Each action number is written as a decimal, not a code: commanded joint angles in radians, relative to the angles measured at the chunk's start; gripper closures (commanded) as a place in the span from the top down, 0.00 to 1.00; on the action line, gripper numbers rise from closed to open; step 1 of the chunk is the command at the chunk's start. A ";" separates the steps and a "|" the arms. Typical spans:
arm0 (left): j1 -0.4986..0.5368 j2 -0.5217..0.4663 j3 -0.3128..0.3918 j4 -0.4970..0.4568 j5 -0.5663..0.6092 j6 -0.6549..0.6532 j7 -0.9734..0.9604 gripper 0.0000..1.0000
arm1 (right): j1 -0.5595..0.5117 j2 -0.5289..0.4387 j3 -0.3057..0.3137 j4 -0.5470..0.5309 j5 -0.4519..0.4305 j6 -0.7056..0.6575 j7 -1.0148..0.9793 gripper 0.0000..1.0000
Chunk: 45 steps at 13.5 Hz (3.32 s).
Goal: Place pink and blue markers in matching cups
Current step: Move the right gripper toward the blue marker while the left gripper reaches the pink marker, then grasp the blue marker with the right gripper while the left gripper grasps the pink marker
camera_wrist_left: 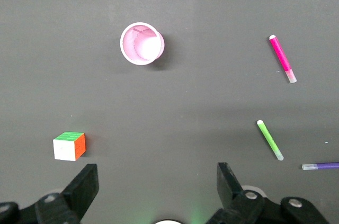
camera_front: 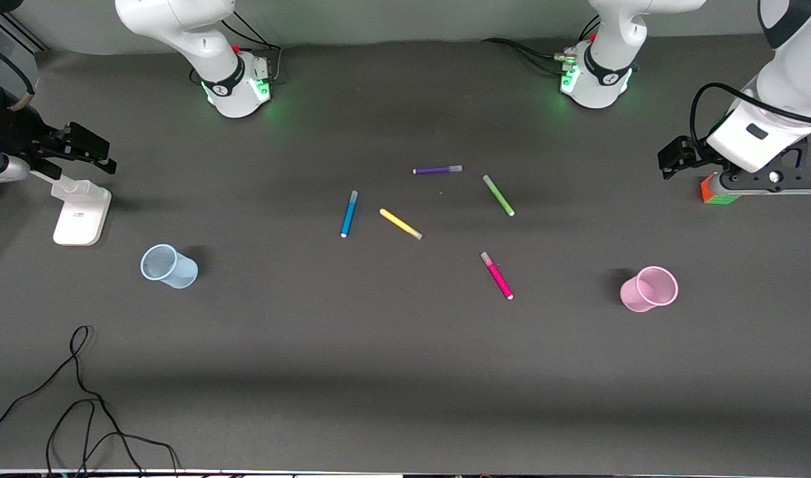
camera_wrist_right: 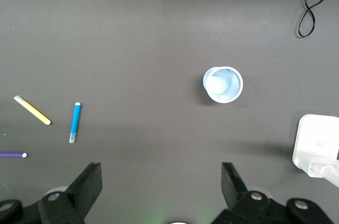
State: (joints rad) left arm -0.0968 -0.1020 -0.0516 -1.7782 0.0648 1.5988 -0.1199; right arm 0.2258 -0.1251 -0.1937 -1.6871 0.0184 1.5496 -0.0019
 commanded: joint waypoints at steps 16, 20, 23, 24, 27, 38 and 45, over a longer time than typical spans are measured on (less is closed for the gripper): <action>-0.230 0.479 -0.106 0.077 -0.068 0.287 -0.789 0.99 | 0.151 0.381 0.157 0.076 0.170 0.006 0.341 1.00; -0.280 0.633 -0.120 0.074 -0.126 0.440 -0.805 0.97 | 0.227 0.536 0.158 0.095 0.192 0.052 0.445 1.00; -0.273 0.699 -0.120 0.077 -0.129 0.518 -0.805 0.97 | 0.248 0.636 0.160 0.087 0.259 0.116 0.470 1.00; -0.273 0.714 -0.120 0.077 -0.129 0.536 -0.804 0.97 | 0.245 0.672 0.158 0.086 0.317 0.151 0.468 1.00; -0.273 0.751 -0.120 0.074 -0.131 0.579 -0.805 0.97 | 0.248 0.745 0.158 0.078 0.359 0.230 0.474 1.00; -0.271 0.805 -0.120 0.074 -0.163 0.619 -0.802 0.65 | 0.254 0.872 0.168 -0.026 0.445 0.395 0.470 0.93; -0.271 0.805 -0.120 0.072 -0.163 0.619 -0.794 0.14 | 0.254 0.868 0.181 -0.040 0.459 0.397 0.468 0.48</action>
State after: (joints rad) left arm -0.3648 0.6934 -0.1734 -1.7188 -0.0900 2.2133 -0.9067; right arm 0.4737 0.7477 -0.0167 -1.7022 0.4595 1.9246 0.4481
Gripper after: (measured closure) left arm 0.740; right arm 0.441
